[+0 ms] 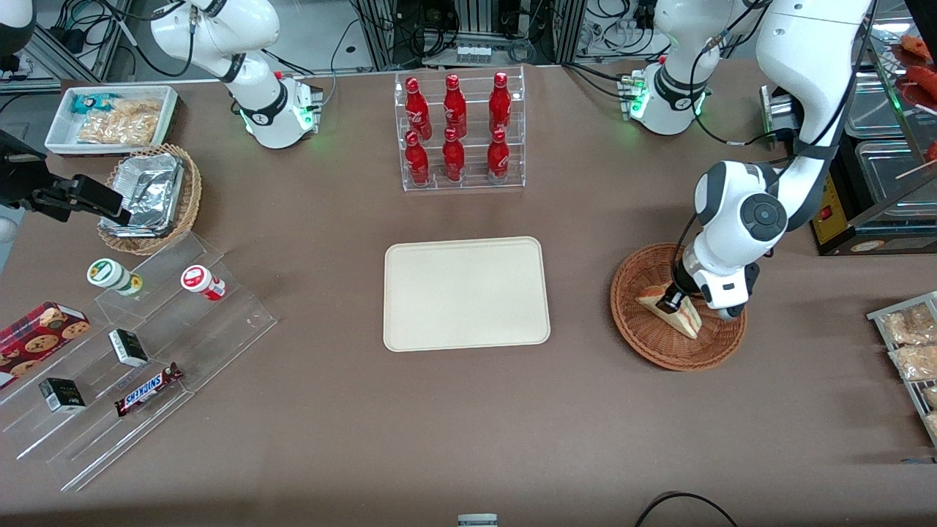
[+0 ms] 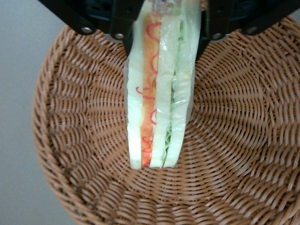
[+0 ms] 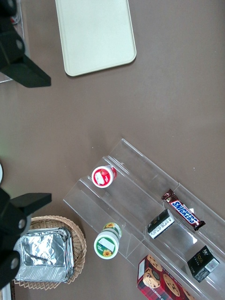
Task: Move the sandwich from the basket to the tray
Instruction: 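Lower the open left gripper around the wrapped sandwich and close it, then lift the sandwich out of the basket with the left gripper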
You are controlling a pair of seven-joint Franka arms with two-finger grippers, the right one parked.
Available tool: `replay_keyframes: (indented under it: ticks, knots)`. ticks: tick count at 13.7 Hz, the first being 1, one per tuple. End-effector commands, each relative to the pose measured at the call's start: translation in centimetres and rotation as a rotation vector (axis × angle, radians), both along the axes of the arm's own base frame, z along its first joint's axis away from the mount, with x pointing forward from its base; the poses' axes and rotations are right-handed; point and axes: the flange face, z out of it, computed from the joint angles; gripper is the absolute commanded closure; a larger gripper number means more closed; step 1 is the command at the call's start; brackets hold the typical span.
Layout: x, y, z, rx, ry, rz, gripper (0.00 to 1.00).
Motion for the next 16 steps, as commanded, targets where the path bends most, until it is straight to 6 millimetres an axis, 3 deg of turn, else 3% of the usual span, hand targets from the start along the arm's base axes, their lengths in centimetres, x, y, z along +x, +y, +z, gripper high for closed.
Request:
replay_keyframes:
  ticks: [1,3,5,7,9,10,12,16]
  knots:
    - [0.0,0.3,2.9,0.015,0.012,-0.041,0.93]
    - [0.5,0.1,6.7,0.035,0.061,-0.081,0.93]
    - [1.6,-1.0,12.0,0.050,0.107,-0.116,0.94]
    - [2.7,-5.9,17.2,0.053,0.106,-0.197,0.94]
    - [3.2,-11.3,19.7,0.045,0.104,-0.281,0.94]
    - [2.7,-14.8,20.2,0.042,0.102,-0.331,0.94]
    - [1.5,-20.7,19.0,0.031,0.106,-0.417,0.95]
    - [-0.6,-31.6,13.4,-0.006,0.100,-0.585,0.94]
